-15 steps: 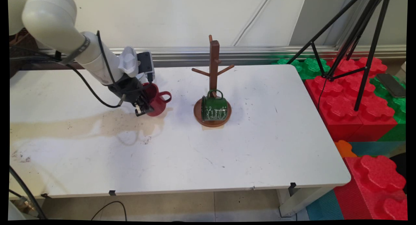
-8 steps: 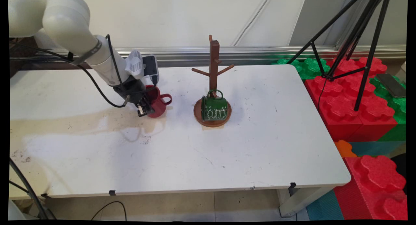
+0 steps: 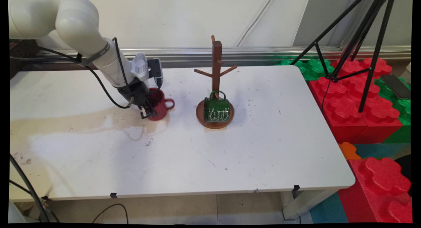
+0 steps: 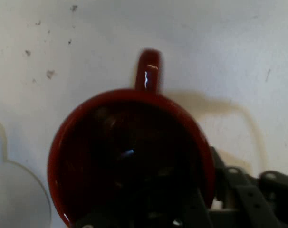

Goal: Place the picked object on the table

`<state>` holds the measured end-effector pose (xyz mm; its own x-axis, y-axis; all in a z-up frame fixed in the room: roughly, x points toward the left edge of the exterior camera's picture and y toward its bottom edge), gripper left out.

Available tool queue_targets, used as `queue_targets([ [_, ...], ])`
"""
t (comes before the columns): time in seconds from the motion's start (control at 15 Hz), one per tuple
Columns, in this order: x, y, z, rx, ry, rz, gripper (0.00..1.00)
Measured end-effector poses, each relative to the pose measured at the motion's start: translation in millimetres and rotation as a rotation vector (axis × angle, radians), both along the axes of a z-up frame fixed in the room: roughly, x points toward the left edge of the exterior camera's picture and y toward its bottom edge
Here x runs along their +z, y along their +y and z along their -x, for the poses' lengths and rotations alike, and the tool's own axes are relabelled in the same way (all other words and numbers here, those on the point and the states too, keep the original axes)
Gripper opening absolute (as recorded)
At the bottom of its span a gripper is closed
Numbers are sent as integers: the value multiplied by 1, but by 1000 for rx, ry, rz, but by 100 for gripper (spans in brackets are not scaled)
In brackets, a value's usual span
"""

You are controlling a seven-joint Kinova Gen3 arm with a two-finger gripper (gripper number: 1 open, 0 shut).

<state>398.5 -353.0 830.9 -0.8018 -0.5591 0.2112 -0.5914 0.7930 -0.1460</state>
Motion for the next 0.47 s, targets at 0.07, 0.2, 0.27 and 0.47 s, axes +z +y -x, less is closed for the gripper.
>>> queue_targets([
  [0.07,-1,-1,0,-1,-1,-1,100],
  [0.2,-2,-10,6,-17,-5,-1,100],
  [0.27,-2,-10,5,-18,-6,1,100],
  [0.47,-1,-10,2,-19,-10,9,100],
])
